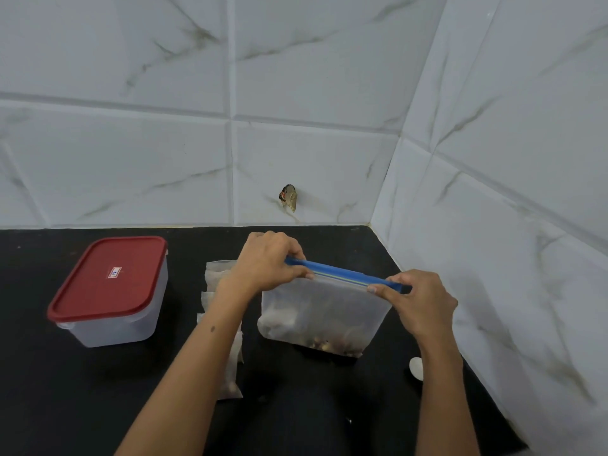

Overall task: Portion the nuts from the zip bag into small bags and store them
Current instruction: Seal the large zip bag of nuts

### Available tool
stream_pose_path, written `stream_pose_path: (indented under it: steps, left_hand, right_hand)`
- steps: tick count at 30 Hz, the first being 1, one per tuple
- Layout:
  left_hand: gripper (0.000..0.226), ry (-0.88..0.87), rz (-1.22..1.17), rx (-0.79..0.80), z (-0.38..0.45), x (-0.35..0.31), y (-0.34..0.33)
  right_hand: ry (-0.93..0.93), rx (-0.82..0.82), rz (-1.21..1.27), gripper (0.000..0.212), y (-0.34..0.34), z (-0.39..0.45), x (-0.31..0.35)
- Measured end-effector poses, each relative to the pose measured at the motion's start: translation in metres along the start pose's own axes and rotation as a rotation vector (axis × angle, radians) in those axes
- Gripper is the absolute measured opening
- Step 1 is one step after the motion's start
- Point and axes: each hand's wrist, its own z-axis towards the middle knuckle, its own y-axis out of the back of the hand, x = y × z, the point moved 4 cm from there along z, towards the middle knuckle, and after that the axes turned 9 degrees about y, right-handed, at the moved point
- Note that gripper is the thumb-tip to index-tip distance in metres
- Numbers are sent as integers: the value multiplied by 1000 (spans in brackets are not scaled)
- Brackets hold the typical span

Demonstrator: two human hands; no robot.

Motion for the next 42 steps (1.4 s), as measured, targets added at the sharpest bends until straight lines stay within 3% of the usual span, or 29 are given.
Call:
stream_pose_path:
  steps: [7, 11, 14, 18, 22, 26, 31, 35, 38, 42]
  left_hand:
    - [24, 22, -126, 50, -2, 8, 5]
    - [20, 2, -215, -100, 9, 0, 18]
    - [16, 3, -333, -195, 10, -4, 29]
    - [12, 42, -547, -35, -16, 6, 10]
    - [18, 175, -586, 208, -60, 26, -35]
    - [13, 329, -591, 335, -91, 39, -69]
    - [28, 437, -619, 324, -110, 42, -91]
    - [31, 485, -532, 265, -119, 41, -104]
    - [38, 540, -485, 175, -123, 37, -110]
    - [31, 520, -440, 87, -127, 31, -114]
  right_hand:
    - [-5, -10, -8, 25, 13, 3, -7]
    - [19, -134, 0, 16, 28, 17, -2]
    - [79, -203, 254, 8, 42, 23, -6]
    - [-9, 11, 722, 16, 33, -4, -19]
    - [-182, 215, 818, 13, -3, -46, -42]
    - [-321, 351, 775, 9, -28, -81, -57]
    - [-365, 335, 638, 9, -42, -102, -68]
    - [-336, 285, 556, 9, -54, -109, -74]
    - [-312, 263, 481, 21, -62, -109, -75]
    - [-230, 289, 374, 14, -66, -107, -76]
